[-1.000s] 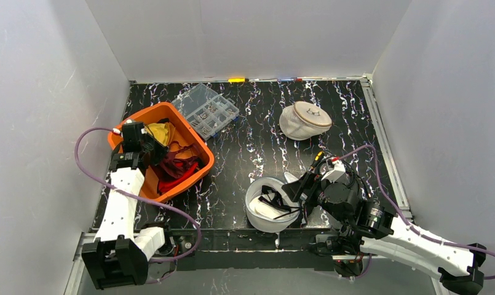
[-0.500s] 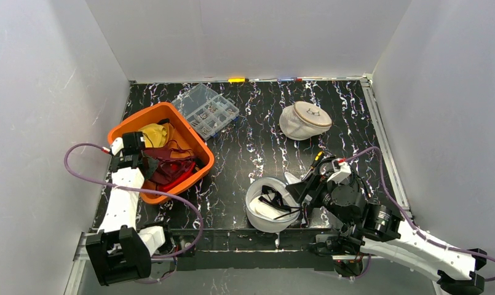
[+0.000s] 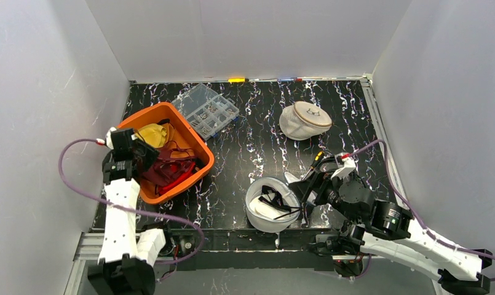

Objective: Unzip the laundry bag and remove the bra
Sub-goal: Adjust the bra in the bin.

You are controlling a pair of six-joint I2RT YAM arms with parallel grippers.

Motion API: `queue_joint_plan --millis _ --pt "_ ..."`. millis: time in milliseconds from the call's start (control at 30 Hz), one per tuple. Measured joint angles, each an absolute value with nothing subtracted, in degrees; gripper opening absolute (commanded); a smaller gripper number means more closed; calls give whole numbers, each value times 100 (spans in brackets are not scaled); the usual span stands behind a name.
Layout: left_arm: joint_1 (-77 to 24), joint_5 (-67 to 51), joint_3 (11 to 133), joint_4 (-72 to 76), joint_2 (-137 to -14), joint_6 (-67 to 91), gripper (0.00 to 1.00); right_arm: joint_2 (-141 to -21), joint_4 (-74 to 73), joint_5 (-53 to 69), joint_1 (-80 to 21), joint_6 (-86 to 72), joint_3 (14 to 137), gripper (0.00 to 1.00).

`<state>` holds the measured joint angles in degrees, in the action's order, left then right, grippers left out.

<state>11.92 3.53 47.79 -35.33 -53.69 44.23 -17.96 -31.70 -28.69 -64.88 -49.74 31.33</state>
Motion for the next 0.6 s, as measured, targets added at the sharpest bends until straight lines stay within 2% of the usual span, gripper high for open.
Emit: queue_joint_plan --millis 100,300,600 --pt "814 60 5352 -3535 -4945 4379 50 -2169 -3162 -2801 -6488 -4727 3411 98" --pt "-1586 -220 6034 -3474 -4453 4268 54 -2989 -3159 -2613 -6488 -4145 4062 96" --pt "-5004 250 5498 -3251 -5137 4379 65 -4066 -3273 -2657 -6488 -3750 4313 89"
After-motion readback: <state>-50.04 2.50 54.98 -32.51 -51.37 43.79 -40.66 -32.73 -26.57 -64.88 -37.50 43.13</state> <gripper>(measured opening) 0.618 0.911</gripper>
